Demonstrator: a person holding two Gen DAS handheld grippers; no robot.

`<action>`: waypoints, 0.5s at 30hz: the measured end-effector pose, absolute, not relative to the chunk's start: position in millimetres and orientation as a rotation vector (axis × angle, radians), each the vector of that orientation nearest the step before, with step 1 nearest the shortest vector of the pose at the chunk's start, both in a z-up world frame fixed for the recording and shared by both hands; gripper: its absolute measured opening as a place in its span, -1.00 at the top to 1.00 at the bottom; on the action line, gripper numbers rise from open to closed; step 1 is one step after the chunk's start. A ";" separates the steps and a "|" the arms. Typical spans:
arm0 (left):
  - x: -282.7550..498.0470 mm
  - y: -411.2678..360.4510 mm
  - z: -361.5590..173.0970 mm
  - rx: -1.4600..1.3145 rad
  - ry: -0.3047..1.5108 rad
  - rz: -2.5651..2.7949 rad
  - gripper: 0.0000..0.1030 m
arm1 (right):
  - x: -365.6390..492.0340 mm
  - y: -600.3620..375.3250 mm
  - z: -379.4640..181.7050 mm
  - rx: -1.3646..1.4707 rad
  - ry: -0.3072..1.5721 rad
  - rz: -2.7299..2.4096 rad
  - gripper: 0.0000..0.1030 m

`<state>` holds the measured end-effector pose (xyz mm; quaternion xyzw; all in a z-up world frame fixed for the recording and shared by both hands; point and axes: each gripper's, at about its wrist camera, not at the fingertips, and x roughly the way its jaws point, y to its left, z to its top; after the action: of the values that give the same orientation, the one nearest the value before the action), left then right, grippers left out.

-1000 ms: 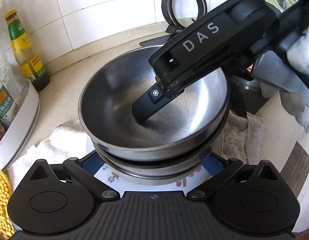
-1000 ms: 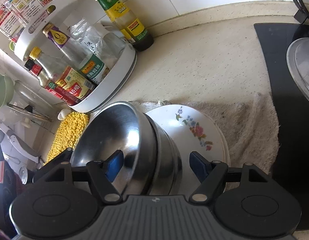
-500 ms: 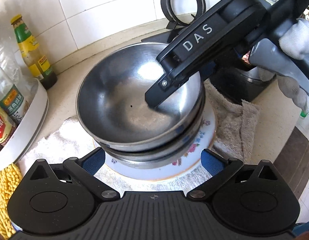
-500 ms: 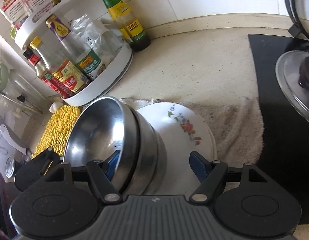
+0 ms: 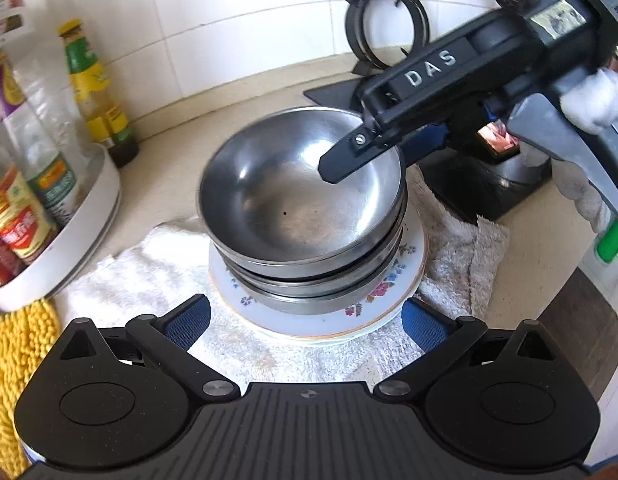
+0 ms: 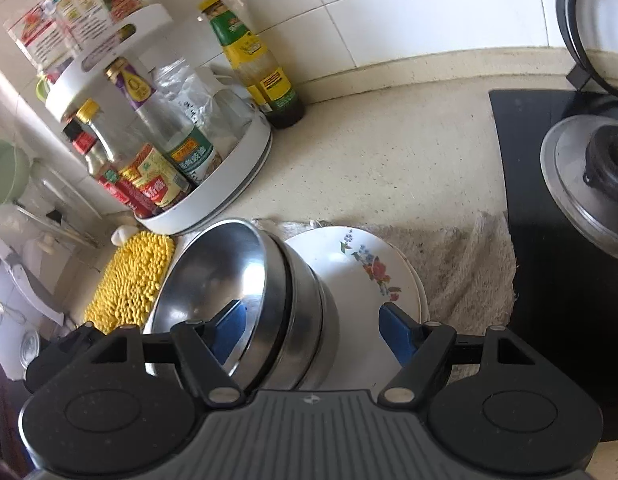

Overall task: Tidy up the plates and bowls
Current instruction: 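Lower the bowl stack onto the floral plate stack with the right tool, then open the right tool and pull it back from the bowls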

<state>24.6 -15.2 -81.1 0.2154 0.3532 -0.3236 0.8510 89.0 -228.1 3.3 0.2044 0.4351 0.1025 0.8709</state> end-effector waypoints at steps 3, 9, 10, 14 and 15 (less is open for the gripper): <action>21.8 -7.9 -78.6 0.421 0.744 -0.659 -0.99 | 88.8 -227.3 2.6 0.413 0.912 0.207 -0.72; 24.2 -4.6 -75.2 0.405 0.758 -0.630 -0.99 | 81.2 -231.6 3.2 0.434 0.910 0.204 -0.72; 23.4 -4.1 -73.4 0.400 0.754 -0.638 -0.99 | 80.7 -231.2 4.2 0.428 0.906 0.206 -0.72; 22.0 -7.1 -73.9 0.403 0.745 -0.654 -0.99 | 79.2 -227.1 5.3 0.428 0.904 0.194 -0.72; 21.7 -7.1 -74.5 0.398 0.747 -0.664 -0.99 | 78.9 -225.0 5.7 0.421 0.904 0.185 -0.72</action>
<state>21.7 -7.1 -74.5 0.1897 0.3557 -0.3164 0.8587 78.9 -225.0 5.7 0.2015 0.4330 0.0888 0.8741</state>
